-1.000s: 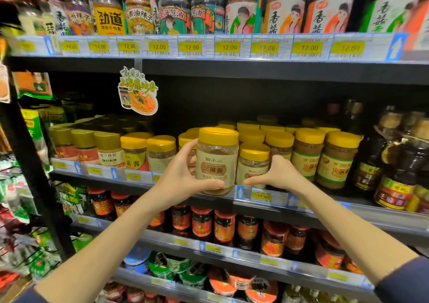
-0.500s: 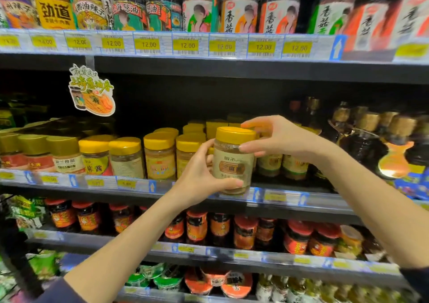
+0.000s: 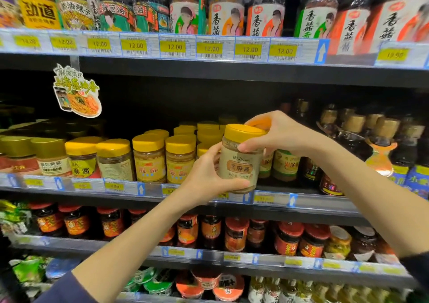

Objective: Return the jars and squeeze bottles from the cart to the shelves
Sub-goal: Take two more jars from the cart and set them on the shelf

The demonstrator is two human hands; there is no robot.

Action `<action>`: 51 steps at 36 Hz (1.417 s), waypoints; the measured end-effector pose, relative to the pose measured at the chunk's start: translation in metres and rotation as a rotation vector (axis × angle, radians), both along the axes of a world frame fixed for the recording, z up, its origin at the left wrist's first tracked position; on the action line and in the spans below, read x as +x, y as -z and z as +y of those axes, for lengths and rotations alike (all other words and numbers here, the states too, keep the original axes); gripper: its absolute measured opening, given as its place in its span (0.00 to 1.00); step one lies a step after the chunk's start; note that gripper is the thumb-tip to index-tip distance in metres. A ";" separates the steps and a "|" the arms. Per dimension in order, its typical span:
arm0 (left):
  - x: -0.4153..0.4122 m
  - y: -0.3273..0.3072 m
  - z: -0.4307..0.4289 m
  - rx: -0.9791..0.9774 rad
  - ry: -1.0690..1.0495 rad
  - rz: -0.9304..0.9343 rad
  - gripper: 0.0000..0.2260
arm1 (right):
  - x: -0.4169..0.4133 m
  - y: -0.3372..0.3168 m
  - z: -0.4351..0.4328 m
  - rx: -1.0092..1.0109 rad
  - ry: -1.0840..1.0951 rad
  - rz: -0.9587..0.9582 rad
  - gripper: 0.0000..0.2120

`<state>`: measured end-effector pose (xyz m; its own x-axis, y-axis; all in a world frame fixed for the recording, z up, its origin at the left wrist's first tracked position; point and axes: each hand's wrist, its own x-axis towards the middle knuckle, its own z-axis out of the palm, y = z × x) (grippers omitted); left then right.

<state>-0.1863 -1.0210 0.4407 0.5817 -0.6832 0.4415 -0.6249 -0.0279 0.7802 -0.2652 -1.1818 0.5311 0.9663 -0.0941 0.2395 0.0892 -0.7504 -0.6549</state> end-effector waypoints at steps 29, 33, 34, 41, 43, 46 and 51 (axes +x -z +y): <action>0.049 0.083 0.065 0.575 -0.348 -0.818 0.30 | 0.039 0.048 -0.054 0.030 0.243 0.081 0.40; 0.049 0.086 0.066 0.569 -0.359 -0.844 0.30 | 0.048 0.060 -0.054 0.064 0.260 0.082 0.43; 0.049 0.087 0.066 0.567 -0.356 -0.843 0.30 | 0.050 0.062 -0.054 0.075 0.260 0.084 0.43; 0.047 0.088 0.067 0.572 -0.354 -0.840 0.29 | 0.058 0.070 -0.052 0.102 0.249 0.122 0.45; 0.047 0.088 0.067 0.575 -0.346 -0.829 0.29 | 0.059 0.070 -0.052 0.096 0.244 0.127 0.45; 0.047 0.088 0.067 0.581 -0.336 -0.810 0.30 | 0.060 0.068 -0.050 0.079 0.241 0.156 0.46; 0.046 0.087 0.068 0.582 -0.322 -0.782 0.30 | 0.057 0.065 -0.047 0.062 0.247 0.185 0.52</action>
